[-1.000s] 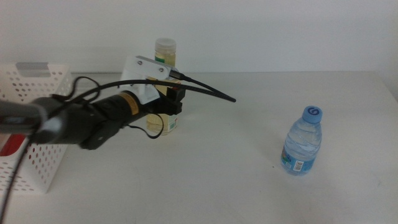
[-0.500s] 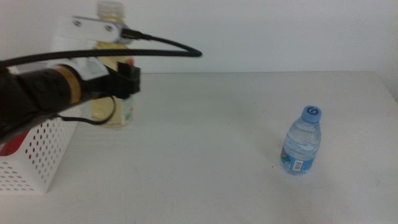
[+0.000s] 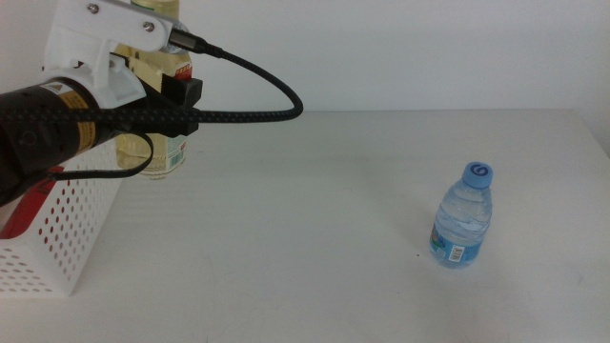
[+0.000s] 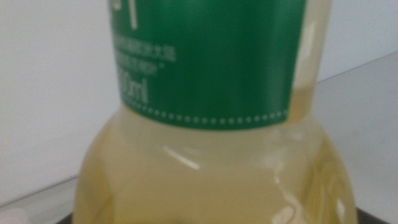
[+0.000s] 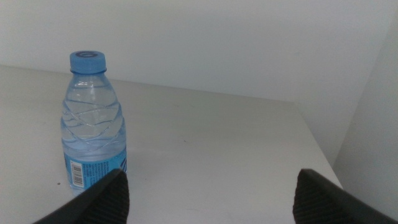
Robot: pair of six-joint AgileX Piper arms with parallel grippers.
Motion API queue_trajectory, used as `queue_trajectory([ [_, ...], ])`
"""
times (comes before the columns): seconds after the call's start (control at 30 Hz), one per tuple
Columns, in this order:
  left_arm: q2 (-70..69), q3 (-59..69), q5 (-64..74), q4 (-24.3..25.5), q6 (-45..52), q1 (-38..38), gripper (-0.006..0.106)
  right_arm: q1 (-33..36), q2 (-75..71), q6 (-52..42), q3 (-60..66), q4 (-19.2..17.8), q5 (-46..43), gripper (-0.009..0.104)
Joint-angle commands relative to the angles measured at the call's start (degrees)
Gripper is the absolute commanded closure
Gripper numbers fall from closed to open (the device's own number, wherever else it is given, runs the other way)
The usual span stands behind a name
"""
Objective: Use arms to grab the bottles and put them into the dustbin to the left of the table.
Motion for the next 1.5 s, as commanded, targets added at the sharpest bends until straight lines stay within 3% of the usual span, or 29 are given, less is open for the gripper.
queue_trajectory([
  [0.0, -2.5, -2.3, -3.3, 0.7, -0.9, 0.0, 0.094, -0.3, -1.6, -0.6, -0.4, -0.8, -4.4, 0.011],
  [0.17, -2.5, -2.3, -3.2, -1.2, -1.0, 0.0, 0.094, -0.3, -1.6, -0.6, -0.4, -0.8, -4.4, 0.011],
  [0.37, -2.5, -2.3, -3.3, -10.8, 0.5, -0.1, 0.094, -0.3, -1.6, -0.6, -0.4, -0.8, -4.4, 0.011],
  [0.47, -2.5, -2.2, -1.6, -17.2, 6.7, -0.1, 0.094, -0.3, -1.6, -0.6, -0.4, -0.8, -4.4, 0.011],
  [0.57, -2.5, -2.2, 0.9, -30.1, 17.2, -0.1, 0.094, -0.3, -1.6, -0.6, -0.4, -0.8, -4.4, 0.011],
  [0.73, -2.6, -2.5, 7.9, -56.7, 48.0, -0.1, 0.103, -0.3, -1.6, -0.6, -0.4, -0.8, -4.4, 0.011],
  [0.9, -2.5, -8.1, 24.3, -72.9, 67.5, 2.4, 0.105, -0.3, -1.6, -0.6, -0.4, -0.8, -4.4, 0.011],
  [1.0, -2.3, -12.0, 29.6, -76.4, 71.4, 6.8, 0.105, -0.3, -1.6, -0.6, -0.4, -0.8, -4.4, 0.011],
  [1.3, 5.3, -26.9, 50.4, -76.9, 75.7, 20.2, 0.105, -0.3, -1.6, -0.6, -0.4, -0.8, -4.4, 0.011],
  [1.47, 12.3, -37.8, 60.8, -80.7, 80.1, 24.9, 0.105, -0.3, -1.6, -0.6, -0.4, -0.8, -4.4, 0.011],
])
